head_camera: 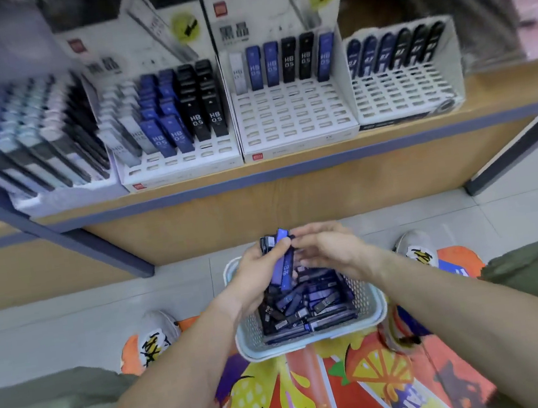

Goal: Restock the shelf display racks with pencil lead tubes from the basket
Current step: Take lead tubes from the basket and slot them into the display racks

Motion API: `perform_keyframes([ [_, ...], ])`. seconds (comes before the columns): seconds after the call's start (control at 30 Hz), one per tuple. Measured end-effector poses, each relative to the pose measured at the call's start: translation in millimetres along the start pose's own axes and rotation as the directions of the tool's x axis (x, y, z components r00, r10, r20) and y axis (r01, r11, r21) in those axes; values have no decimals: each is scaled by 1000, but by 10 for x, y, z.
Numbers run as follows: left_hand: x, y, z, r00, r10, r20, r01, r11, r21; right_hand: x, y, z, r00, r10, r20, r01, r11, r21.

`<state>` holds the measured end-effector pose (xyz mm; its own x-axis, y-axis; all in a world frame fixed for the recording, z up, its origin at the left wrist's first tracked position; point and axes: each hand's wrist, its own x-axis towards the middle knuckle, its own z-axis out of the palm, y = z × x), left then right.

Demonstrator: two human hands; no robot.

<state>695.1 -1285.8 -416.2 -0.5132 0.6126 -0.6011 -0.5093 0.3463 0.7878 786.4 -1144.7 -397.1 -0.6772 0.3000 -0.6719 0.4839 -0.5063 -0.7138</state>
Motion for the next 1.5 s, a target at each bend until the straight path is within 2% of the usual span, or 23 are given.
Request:
perform_keyframes([
  [0.1, -263, 489, 41, 994, 107, -30, -106, 994, 28, -311, -470, 115, 995, -88, 56, 88, 996, -4],
  [0.2, -555, 993, 53, 978, 208, -27, -206, 976, 71, -553, -942, 281, 979, -192, 70, 198, 975, -98],
  [0.3, -837, 1427, 36, 963, 267, -38, -261, 959, 109, -756, -1393, 458, 952, -299, 60, 305, 935, -180],
  [0.43, -1038, 1848, -77, 929, 368, -47, -358, 923, 142, -962, -1846, 616, 906, -402, 134, 423, 881, -214],
  [0.53, -1107, 2034, -224, 928, 369, -58, -356, 921, 159, -989, -2063, 685, 856, -490, 169, 518, 809, -279],
  [0.67, -1098, 2113, -420, 936, 344, -73, -334, 934, 123, -906, -2200, 749, 813, -548, 196, 582, 771, -259],
  [0.93, -975, 2180, -594, 935, 318, -158, -327, 944, -38, -626, -2206, 756, 801, -515, 306, 599, 670, -440],
  [1.03, -933, 2181, -630, 942, 278, -189, -300, 948, -101, -539, -2151, 780, 773, -490, 402, 633, 557, -538],
  [1.17, -853, 2125, -689, 948, 239, -209, -270, 953, -135, -440, -2016, 887, 729, -441, 523, 683, 505, -527],
  [1.27, -856, 2134, -743, 942, 232, -244, -278, 944, -177, -477, -2002, 956, 688, -405, 602, 717, 507, -479],
  [1.37, -889, 2165, -822, 923, 255, -287, -318, 927, -200, -481, -2042, 979, 682, -426, 595, 721, 527, -450],
  [1.5, -944, 2130, -897, 912, 248, -327, -313, 936, -162, -397, -2061, 1017, 703, -505, 501, 711, 513, -481],
])
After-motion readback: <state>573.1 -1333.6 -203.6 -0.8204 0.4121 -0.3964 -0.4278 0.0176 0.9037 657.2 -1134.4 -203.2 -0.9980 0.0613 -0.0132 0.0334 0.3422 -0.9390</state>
